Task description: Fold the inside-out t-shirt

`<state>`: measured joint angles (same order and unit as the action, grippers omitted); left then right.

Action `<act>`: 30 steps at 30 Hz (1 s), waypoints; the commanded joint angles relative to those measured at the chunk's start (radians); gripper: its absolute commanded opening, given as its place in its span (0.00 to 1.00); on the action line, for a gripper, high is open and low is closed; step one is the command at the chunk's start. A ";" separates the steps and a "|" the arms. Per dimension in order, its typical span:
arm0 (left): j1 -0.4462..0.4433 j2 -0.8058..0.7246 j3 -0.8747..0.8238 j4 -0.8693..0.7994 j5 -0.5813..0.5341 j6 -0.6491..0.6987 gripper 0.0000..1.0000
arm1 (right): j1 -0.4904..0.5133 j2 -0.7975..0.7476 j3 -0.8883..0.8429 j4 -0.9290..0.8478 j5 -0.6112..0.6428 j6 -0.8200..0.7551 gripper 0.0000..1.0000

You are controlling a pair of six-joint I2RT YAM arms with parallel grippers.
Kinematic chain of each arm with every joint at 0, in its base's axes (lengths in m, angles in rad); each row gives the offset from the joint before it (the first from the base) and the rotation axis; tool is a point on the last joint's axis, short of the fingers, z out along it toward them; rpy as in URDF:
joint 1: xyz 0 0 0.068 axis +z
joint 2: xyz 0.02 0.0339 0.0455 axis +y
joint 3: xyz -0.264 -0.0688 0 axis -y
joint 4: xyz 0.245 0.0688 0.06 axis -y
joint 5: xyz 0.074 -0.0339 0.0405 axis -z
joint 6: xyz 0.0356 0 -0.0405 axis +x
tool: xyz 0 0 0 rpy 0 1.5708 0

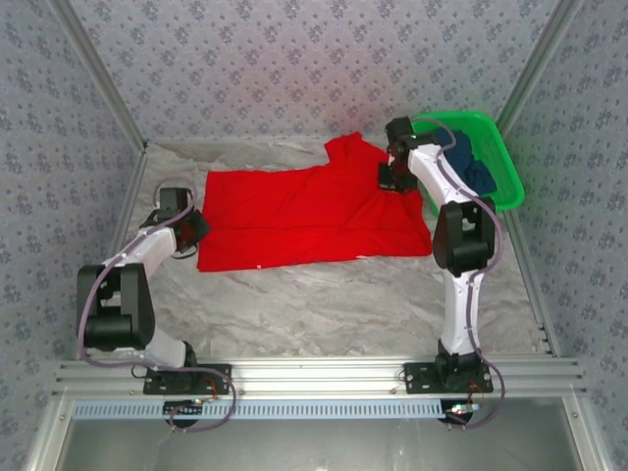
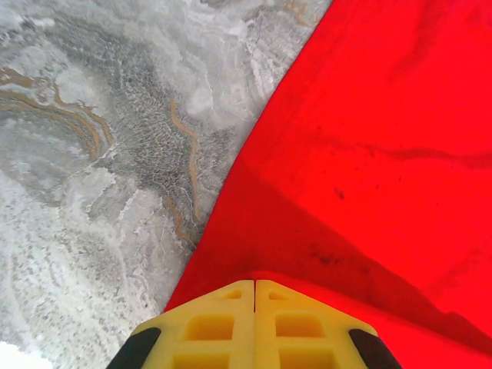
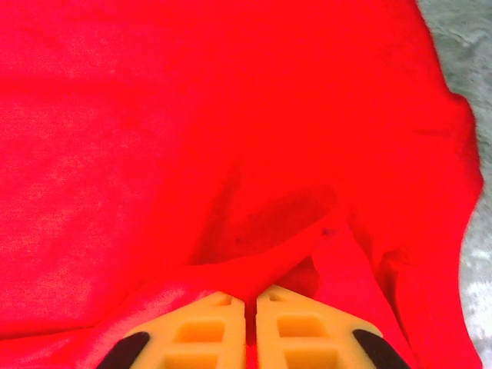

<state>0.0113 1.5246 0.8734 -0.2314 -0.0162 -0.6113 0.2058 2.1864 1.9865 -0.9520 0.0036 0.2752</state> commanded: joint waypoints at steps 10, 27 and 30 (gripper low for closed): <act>0.006 0.119 0.112 0.084 -0.061 0.008 0.32 | 0.000 0.023 0.050 0.025 -0.060 -0.040 0.36; -0.026 -0.176 -0.087 0.100 0.062 -0.042 0.63 | 0.012 -0.169 -0.543 0.383 -0.311 0.118 0.41; -0.026 -0.198 -0.082 0.083 0.056 -0.035 0.63 | 0.011 -0.147 -0.532 0.388 -0.314 0.120 0.39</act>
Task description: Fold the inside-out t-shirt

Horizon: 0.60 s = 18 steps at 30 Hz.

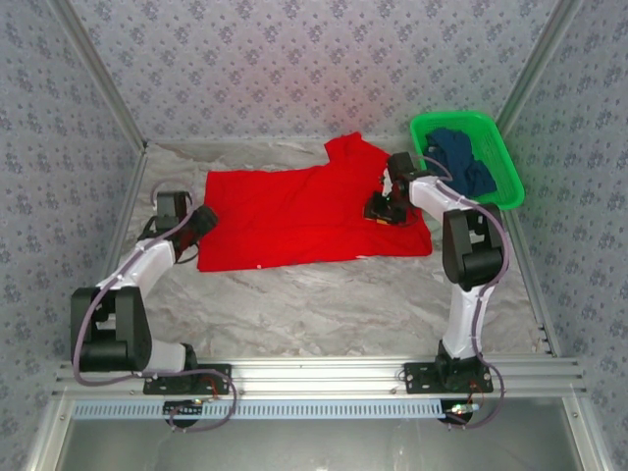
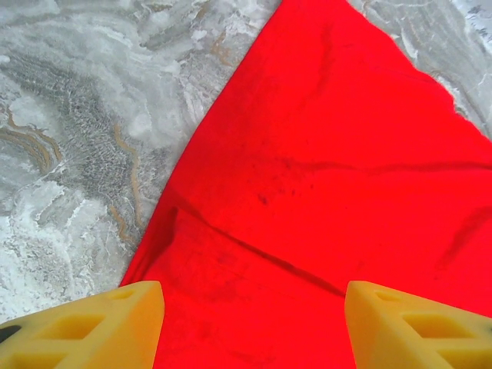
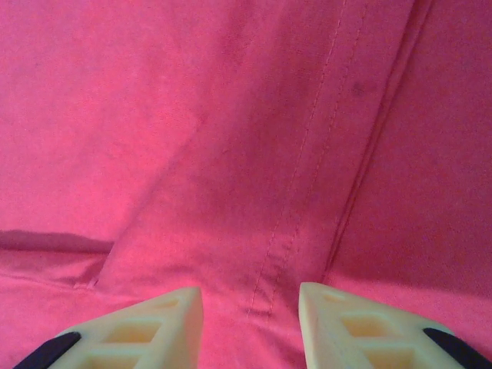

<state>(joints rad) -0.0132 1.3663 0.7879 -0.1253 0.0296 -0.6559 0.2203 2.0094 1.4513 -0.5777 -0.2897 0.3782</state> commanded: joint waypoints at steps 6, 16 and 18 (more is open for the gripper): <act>-0.001 -0.059 0.007 -0.040 0.010 0.019 0.63 | 0.000 0.039 0.001 -0.005 0.046 -0.003 0.42; -0.002 -0.067 -0.008 -0.040 0.006 0.023 0.64 | 0.013 0.044 -0.007 -0.004 0.088 -0.024 0.38; -0.001 -0.066 -0.007 -0.044 0.006 0.025 0.64 | 0.025 0.047 -0.001 -0.001 0.084 -0.022 0.33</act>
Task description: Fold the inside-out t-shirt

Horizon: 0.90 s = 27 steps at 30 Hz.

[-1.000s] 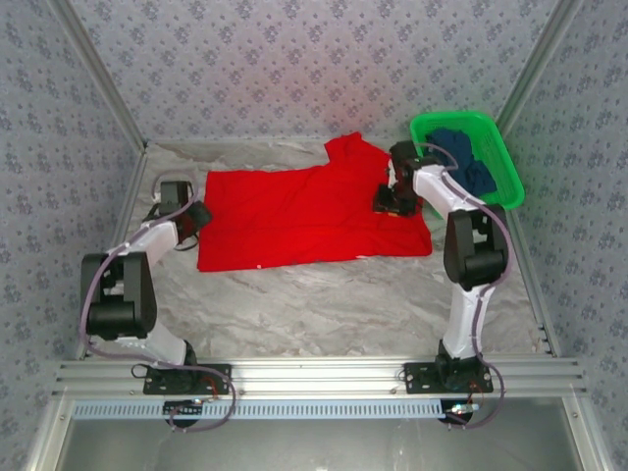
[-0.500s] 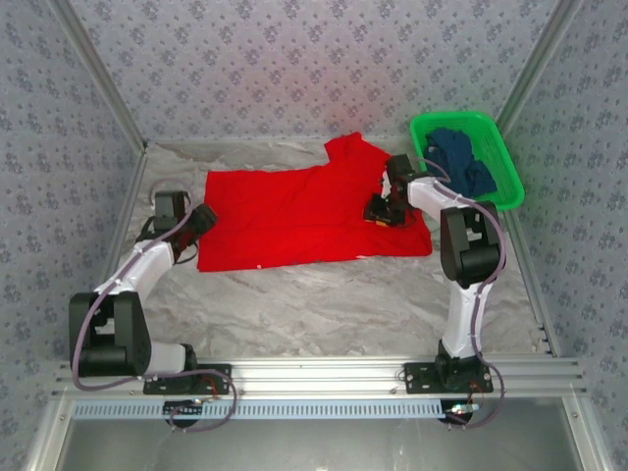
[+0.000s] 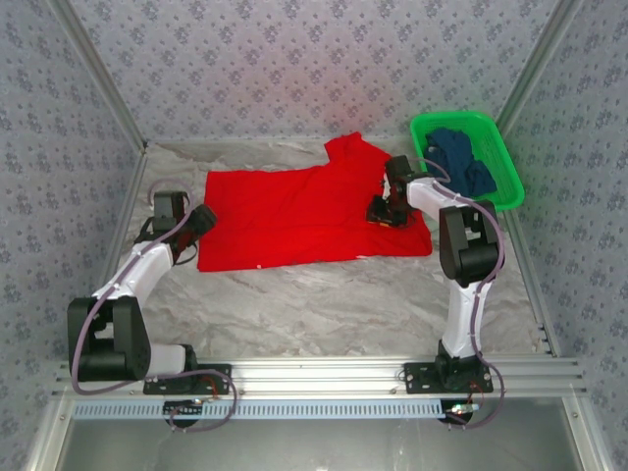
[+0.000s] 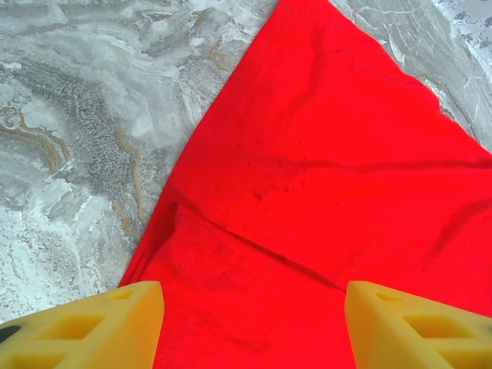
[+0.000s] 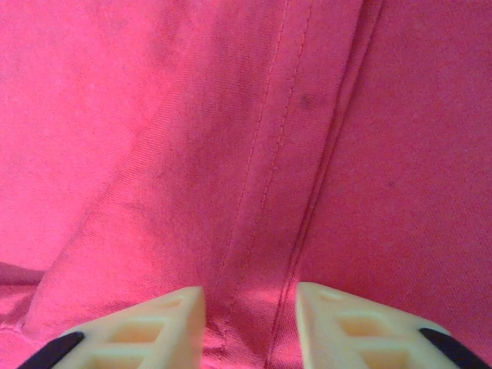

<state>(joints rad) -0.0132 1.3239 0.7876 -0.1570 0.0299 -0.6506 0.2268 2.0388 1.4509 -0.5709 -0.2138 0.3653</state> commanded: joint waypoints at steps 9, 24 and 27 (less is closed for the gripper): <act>-0.001 -0.035 -0.013 -0.023 0.004 0.026 0.64 | 0.023 0.013 0.041 -0.013 -0.010 -0.001 0.08; -0.001 -0.092 -0.050 -0.043 0.028 0.025 0.64 | 0.047 0.131 0.320 0.071 -0.021 0.089 0.04; -0.003 -0.089 -0.063 -0.033 0.036 0.020 0.64 | 0.061 0.217 0.443 0.067 -0.050 0.093 0.11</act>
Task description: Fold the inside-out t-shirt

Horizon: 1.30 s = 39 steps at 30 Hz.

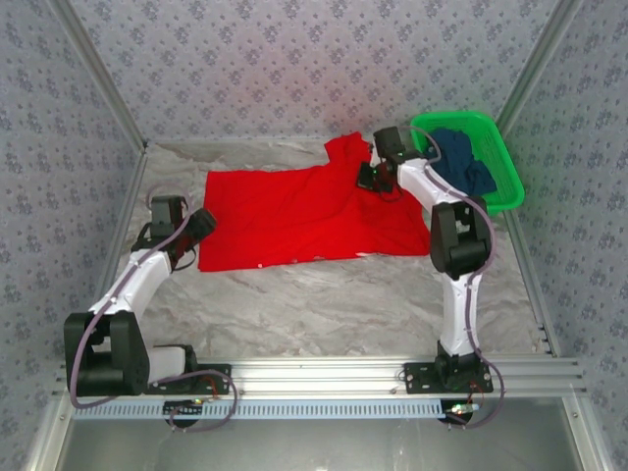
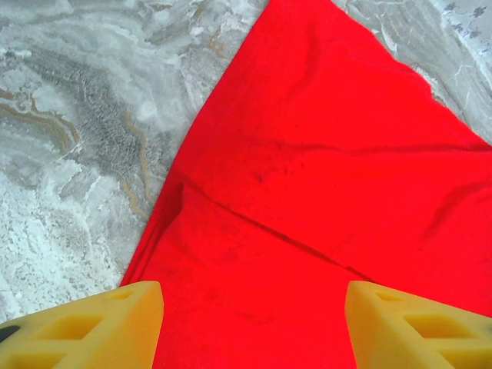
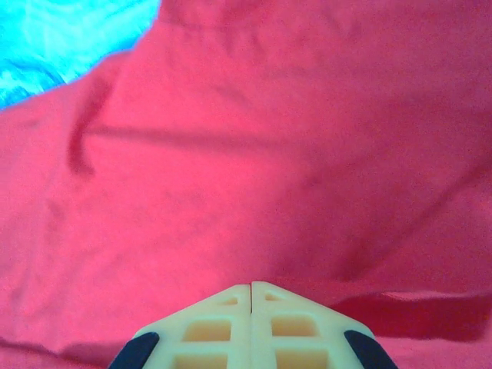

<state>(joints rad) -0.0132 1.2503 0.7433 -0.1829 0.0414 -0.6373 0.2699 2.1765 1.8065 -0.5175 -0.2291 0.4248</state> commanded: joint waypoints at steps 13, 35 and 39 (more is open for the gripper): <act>-0.073 0.032 -0.068 0.060 0.116 0.013 0.70 | -0.030 -0.155 -0.187 -0.053 0.103 -0.138 0.45; -0.087 0.173 -0.014 0.068 0.106 0.041 0.70 | -0.115 0.093 -0.026 0.008 0.086 -0.035 0.30; -0.087 0.176 -0.013 0.066 0.099 0.044 0.70 | -0.118 0.103 -0.009 0.055 0.007 -0.008 0.20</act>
<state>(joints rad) -0.0994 1.4212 0.6933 -0.1226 0.1455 -0.6113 0.1528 2.2555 1.7538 -0.4984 -0.1581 0.3904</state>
